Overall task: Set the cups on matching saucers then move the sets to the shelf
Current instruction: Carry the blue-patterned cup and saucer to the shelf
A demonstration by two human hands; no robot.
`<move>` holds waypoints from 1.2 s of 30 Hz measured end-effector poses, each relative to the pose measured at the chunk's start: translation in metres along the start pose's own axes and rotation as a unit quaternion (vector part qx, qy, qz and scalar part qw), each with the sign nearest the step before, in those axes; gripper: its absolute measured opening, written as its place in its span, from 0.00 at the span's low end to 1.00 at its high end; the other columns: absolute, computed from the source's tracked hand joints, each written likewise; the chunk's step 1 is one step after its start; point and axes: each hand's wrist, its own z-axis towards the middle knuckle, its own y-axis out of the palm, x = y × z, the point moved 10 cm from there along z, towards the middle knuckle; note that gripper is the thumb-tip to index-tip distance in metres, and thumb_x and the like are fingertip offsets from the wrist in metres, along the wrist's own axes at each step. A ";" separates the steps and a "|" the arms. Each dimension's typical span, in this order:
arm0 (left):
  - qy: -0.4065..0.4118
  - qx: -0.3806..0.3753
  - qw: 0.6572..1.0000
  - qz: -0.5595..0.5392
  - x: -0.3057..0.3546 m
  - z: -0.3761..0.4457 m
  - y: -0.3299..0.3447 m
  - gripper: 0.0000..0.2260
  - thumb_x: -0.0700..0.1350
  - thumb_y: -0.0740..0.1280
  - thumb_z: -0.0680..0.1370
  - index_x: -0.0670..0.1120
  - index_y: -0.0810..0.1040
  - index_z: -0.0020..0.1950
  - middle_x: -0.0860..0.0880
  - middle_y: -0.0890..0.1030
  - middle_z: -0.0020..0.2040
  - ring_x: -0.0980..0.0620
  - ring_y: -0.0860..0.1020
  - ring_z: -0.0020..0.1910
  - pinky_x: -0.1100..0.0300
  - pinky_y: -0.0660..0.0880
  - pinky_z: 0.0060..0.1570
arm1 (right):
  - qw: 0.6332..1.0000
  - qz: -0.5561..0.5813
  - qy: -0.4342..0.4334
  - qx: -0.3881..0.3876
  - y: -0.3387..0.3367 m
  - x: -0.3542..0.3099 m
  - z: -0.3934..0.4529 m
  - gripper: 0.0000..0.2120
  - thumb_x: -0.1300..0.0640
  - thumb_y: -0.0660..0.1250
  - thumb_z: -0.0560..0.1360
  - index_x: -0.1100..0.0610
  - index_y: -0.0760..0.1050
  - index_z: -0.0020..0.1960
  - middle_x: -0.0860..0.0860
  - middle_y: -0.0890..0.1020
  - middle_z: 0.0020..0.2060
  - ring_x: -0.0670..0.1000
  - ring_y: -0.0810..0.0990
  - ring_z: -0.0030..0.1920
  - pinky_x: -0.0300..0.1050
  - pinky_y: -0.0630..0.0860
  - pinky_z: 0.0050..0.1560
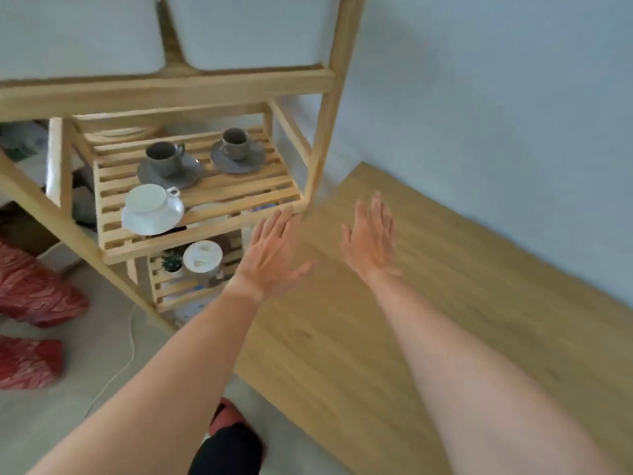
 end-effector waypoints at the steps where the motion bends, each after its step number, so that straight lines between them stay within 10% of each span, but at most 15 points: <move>1: 0.021 -0.010 1.000 0.006 0.032 -0.002 0.008 0.42 0.63 0.65 0.74 0.44 0.52 0.80 0.44 0.53 0.81 0.45 0.50 0.80 0.49 0.45 0.77 | 1.000 -0.008 0.024 0.007 -0.015 0.031 -0.013 0.29 0.52 0.59 0.81 0.59 0.56 0.79 0.60 0.50 0.80 0.61 0.51 0.79 0.58 0.50 0.77; 17: 0.344 -0.180 0.919 0.063 0.380 -0.118 0.145 0.47 0.53 0.72 0.68 0.50 0.49 0.80 0.49 0.58 0.79 0.47 0.60 0.76 0.52 0.55 0.74 | 0.938 -0.007 0.347 -0.006 -0.100 0.378 -0.285 0.27 0.59 0.63 0.80 0.55 0.61 0.77 0.61 0.62 0.76 0.60 0.62 0.75 0.56 0.62 0.73; 23: 0.311 -0.249 0.914 0.081 0.393 -0.159 0.188 0.46 0.58 0.72 0.67 0.50 0.51 0.78 0.47 0.68 0.73 0.42 0.70 0.69 0.48 0.65 0.67 | 0.875 0.200 0.435 -0.072 -0.035 0.397 -0.347 0.25 0.60 0.66 0.76 0.59 0.67 0.73 0.59 0.73 0.68 0.61 0.74 0.66 0.56 0.75 0.63; 28: 0.250 -0.235 0.938 0.037 0.393 -0.159 0.194 0.38 0.62 0.69 0.70 0.51 0.58 0.74 0.47 0.77 0.63 0.42 0.75 0.62 0.48 0.69 0.61 | 0.799 0.351 0.484 -0.071 -0.002 0.385 -0.358 0.11 0.66 0.63 0.74 0.59 0.72 0.56 0.55 0.79 0.55 0.58 0.83 0.48 0.49 0.82 0.28; 36: 0.155 -0.256 0.950 -0.086 0.361 -0.139 0.175 0.36 0.53 0.74 0.68 0.50 0.61 0.71 0.46 0.75 0.62 0.43 0.73 0.63 0.47 0.73 0.58 | 0.772 0.410 0.473 -0.104 0.009 0.362 -0.338 0.06 0.64 0.65 0.78 0.64 0.74 0.54 0.61 0.81 0.48 0.56 0.82 0.35 0.52 0.84 0.35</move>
